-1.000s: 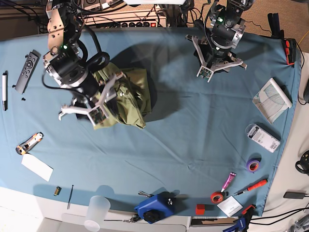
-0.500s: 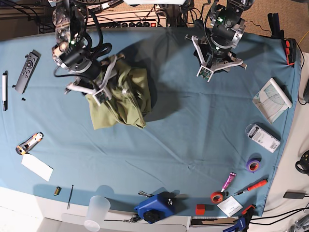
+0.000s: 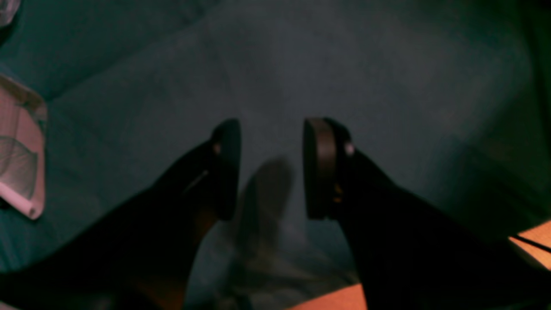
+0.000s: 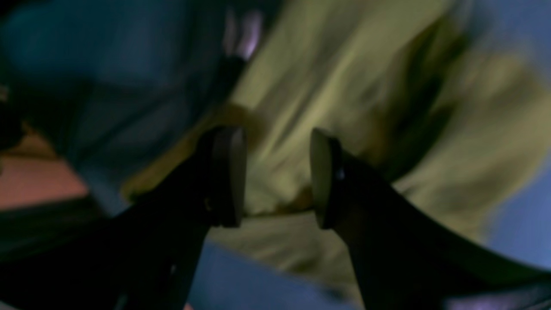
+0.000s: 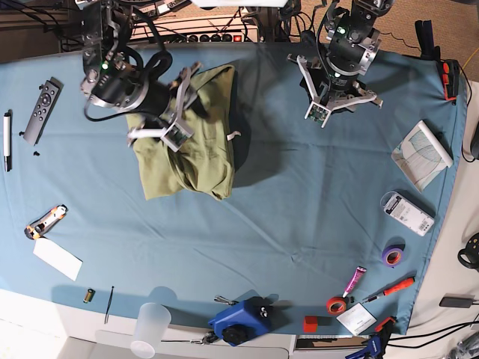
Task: Layout the t-shirt on the table in an organized manner, then fold the t-shirt properly
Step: 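Press and tuck the bundle edges with the right gripper to square it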
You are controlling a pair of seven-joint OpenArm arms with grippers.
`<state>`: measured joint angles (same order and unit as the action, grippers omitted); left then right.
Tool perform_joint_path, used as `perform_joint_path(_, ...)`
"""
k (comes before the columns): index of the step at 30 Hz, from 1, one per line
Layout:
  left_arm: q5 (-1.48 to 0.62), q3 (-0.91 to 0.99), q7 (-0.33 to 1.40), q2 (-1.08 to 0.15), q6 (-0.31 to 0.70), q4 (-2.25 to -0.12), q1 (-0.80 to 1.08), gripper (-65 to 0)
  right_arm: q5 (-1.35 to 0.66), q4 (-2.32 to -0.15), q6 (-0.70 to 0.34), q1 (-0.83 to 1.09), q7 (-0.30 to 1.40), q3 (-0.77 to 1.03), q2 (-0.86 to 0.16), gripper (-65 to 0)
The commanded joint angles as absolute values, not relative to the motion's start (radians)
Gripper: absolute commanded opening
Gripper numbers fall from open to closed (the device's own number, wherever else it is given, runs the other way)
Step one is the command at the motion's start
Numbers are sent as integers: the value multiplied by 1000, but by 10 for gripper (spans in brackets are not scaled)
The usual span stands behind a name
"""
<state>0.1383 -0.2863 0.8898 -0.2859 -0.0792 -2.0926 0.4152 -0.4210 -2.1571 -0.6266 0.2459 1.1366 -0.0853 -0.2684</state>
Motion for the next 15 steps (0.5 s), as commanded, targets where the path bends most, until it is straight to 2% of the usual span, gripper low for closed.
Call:
perform_joint_path(1, 145, -285, 863, -288, -86, -2107, 412, -425, -408, -2172, -617, 212, 1093, -68, -277, -406)
perform_joint_path(5, 144, -285, 863, -288, -86, -2107, 412, -425, -404, -2058, -601, 103, 1097, -42, -277, -406)
perform_joint_path(15, 104, -285, 863, -288, -82, -2107, 413, -425, -474, -1492, -666, -96, 1137, -45, -223, -406)
